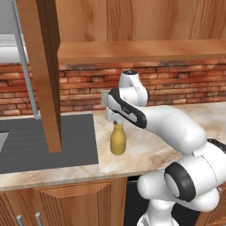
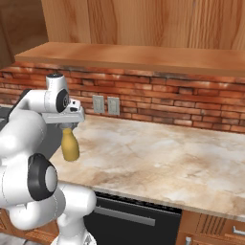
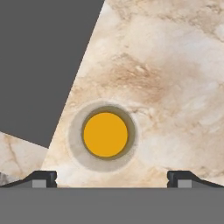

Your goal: There is a tray on the dining counter. Grab the cup, mug, and pitcher and place them on the tray. The pitcher may be placed next to the tray if it cannot fit the tray.

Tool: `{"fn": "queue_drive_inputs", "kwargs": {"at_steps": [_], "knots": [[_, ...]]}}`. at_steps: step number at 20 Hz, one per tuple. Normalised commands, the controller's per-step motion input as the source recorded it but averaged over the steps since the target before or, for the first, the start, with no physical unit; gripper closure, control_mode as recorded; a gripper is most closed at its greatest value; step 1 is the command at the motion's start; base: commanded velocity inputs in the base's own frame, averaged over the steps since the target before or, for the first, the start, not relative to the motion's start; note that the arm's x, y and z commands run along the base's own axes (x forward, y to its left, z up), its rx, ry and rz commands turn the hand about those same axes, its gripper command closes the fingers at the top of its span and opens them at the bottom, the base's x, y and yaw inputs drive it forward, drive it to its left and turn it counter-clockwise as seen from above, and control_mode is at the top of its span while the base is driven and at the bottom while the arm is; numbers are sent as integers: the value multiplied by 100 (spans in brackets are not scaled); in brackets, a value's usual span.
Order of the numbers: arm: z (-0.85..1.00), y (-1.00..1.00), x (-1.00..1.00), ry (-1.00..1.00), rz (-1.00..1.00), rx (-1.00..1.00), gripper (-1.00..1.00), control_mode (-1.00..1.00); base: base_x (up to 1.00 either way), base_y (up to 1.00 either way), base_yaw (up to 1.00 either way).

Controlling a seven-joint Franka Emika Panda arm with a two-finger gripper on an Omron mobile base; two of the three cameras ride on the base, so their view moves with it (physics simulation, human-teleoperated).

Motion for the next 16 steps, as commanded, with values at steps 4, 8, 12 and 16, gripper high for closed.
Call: {"fn": "queue_drive_inputs", "kwargs": {"at_steps": [4,8,12,16], "knots": [[-2,6,1,0,0,0,-100,-100,0,0,0],[0,7,1,0,0,0,-100,-100,0,0,0],[0,1,5,0,0,0,-100,-100,0,0,0],[0,0,10,0,0,0,-100,-100,0,0,0]]}}
